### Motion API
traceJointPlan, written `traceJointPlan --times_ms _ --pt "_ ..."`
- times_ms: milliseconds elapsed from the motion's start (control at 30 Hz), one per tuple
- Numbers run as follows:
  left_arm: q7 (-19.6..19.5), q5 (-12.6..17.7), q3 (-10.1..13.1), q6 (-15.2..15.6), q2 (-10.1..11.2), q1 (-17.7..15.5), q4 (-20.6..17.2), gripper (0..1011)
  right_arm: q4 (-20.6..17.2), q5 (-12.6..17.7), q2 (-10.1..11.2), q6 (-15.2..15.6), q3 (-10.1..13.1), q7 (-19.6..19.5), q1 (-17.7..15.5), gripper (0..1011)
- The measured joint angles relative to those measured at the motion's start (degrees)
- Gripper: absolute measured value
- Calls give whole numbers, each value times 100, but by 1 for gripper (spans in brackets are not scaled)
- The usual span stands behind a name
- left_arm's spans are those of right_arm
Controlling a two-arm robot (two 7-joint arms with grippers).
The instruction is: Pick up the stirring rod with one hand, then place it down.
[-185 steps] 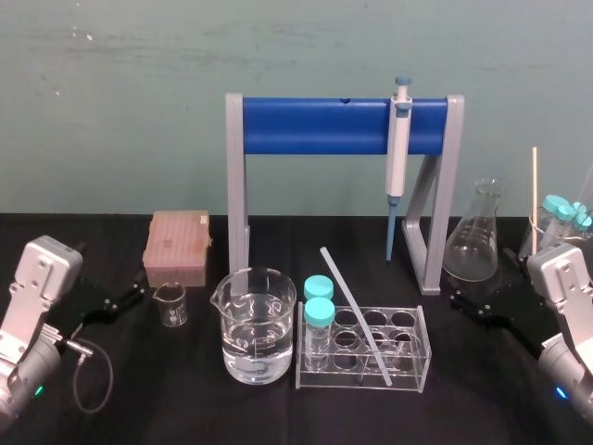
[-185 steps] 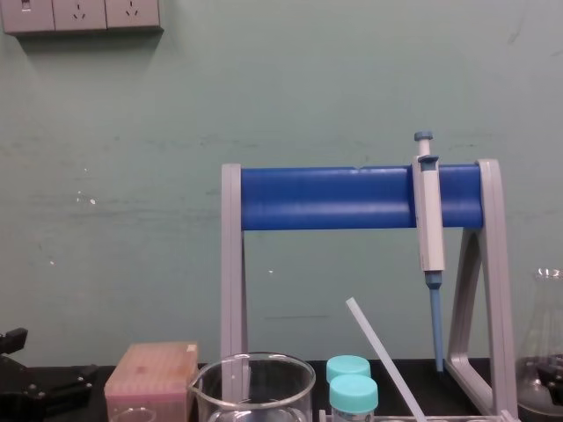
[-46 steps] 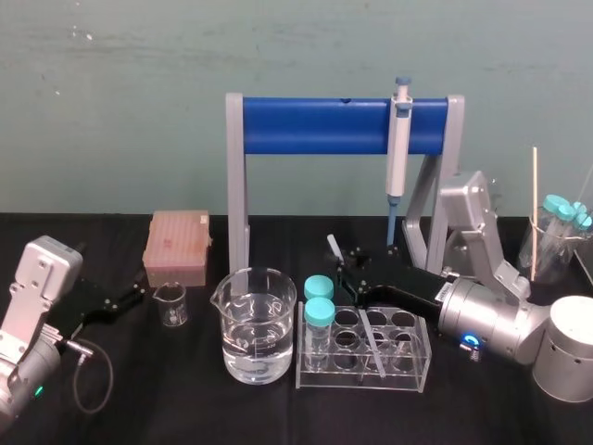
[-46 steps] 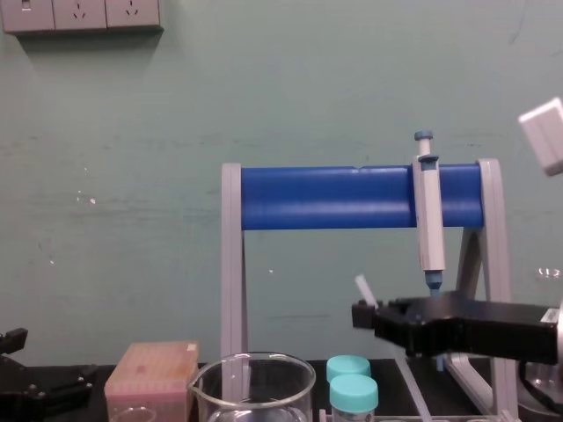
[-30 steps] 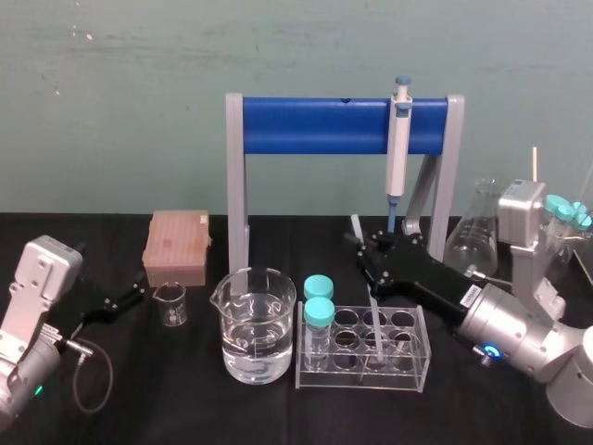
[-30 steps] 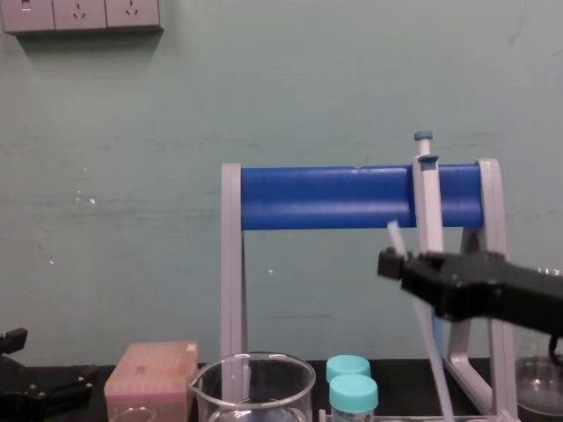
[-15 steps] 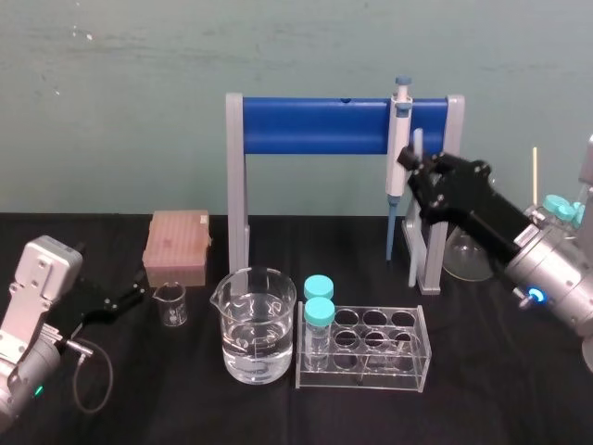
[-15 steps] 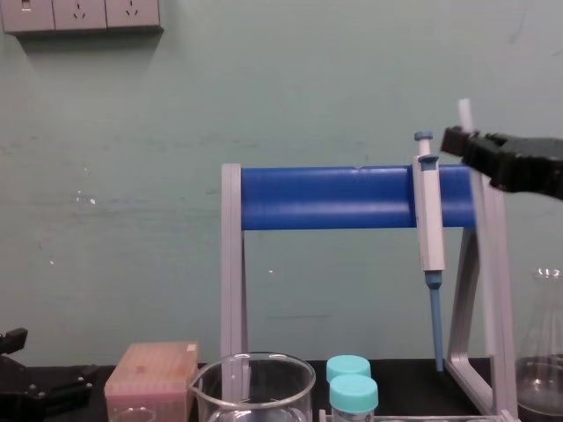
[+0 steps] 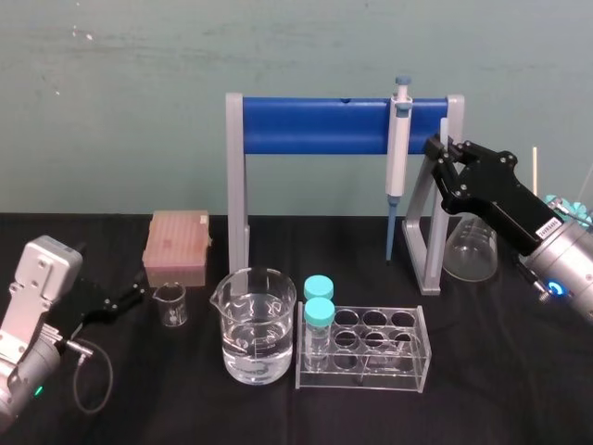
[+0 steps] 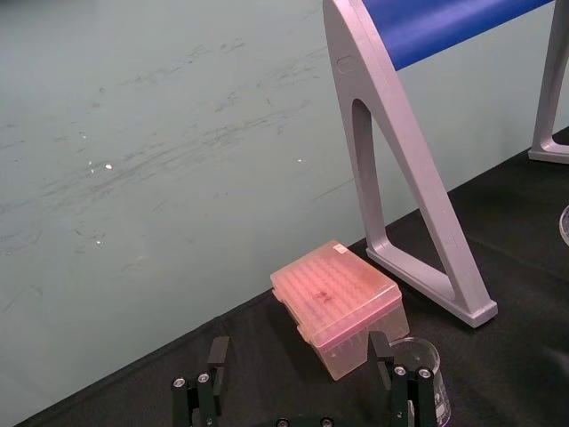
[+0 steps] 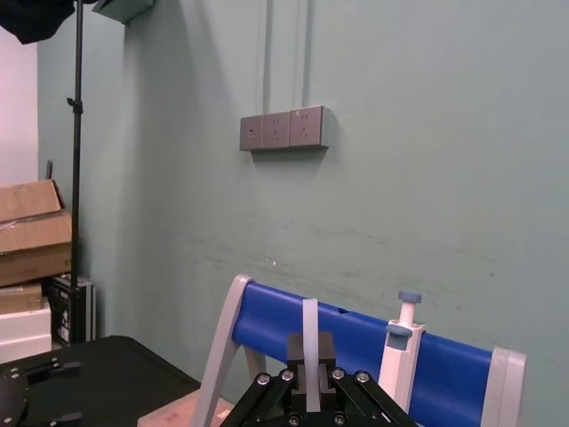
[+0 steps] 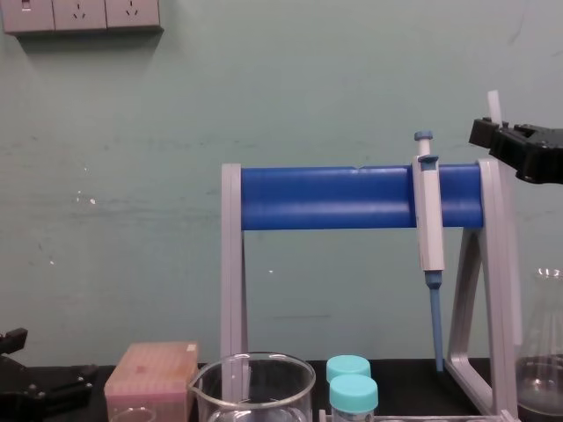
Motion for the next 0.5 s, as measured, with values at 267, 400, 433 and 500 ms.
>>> traceJointPlan --times_ms 267,400,433,500 --pt "0 0 0 0 0 0 0 1000 -32 -7 -15 39 25 35 -52 70" --pt "0 0 0 0 0 0 0 1000 -33 -11 -24 40 25 56 -61 70" --pt "0 0 0 0 0 0 0 1000 -33 -12 -27 40 25 60 -64 70" --pt "0 0 0 0 0 0 0 1000 -39 -14 -29 43 26 64 -68 70"
